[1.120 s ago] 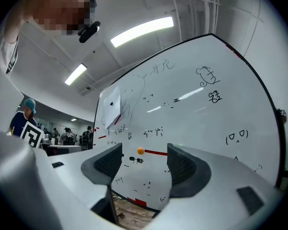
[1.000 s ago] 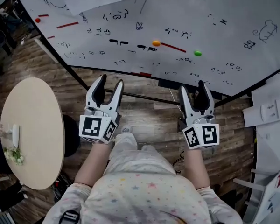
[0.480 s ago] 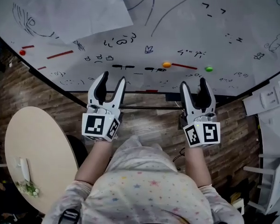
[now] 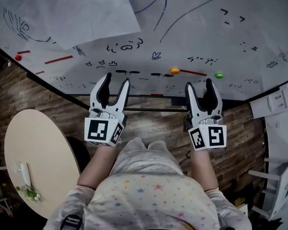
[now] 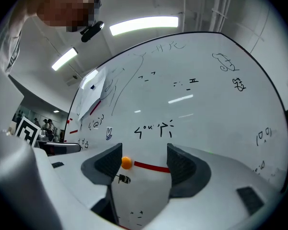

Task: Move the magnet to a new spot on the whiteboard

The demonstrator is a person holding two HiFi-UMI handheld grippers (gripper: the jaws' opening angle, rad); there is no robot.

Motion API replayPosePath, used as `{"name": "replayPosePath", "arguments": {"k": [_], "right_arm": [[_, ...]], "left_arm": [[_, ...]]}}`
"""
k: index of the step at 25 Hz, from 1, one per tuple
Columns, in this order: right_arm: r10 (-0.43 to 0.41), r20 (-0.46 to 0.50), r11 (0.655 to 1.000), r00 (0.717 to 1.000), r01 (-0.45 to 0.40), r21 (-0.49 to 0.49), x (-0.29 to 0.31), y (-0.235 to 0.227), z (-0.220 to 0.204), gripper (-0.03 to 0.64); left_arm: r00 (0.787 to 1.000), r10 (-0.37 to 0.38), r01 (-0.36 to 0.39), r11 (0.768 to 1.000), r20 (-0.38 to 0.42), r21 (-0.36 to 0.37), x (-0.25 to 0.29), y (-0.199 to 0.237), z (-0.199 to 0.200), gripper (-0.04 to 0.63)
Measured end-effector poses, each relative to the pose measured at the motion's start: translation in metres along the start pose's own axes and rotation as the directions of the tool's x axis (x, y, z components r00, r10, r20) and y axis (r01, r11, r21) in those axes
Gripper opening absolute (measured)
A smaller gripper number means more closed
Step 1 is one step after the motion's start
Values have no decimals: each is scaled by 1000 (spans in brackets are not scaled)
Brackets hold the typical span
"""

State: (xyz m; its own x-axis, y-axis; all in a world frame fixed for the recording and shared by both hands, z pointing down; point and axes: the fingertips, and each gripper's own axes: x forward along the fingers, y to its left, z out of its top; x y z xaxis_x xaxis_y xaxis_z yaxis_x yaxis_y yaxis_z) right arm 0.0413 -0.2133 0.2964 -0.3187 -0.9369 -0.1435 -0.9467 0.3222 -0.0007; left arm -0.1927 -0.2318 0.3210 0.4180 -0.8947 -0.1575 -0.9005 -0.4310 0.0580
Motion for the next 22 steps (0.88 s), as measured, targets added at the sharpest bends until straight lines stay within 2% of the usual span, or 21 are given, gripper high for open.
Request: {"name": "replayPosePath", "arguments": {"k": [4, 12, 22], "right_arm": [[13, -7, 1000, 1000, -13, 0, 1, -12, 2, 274], [4, -4, 1000, 1000, -4, 9, -3, -42, 3, 265], [-48, -18, 999, 999, 48, 5, -8, -70, -5, 264]], "left_arm": [[1000, 24, -24, 1000, 0, -10, 5, -10, 0, 210], [1000, 18, -18, 1000, -2, -10, 22, -40, -3, 210], [1000, 9, -9, 1000, -10, 3, 38, -60, -11, 210]]}}
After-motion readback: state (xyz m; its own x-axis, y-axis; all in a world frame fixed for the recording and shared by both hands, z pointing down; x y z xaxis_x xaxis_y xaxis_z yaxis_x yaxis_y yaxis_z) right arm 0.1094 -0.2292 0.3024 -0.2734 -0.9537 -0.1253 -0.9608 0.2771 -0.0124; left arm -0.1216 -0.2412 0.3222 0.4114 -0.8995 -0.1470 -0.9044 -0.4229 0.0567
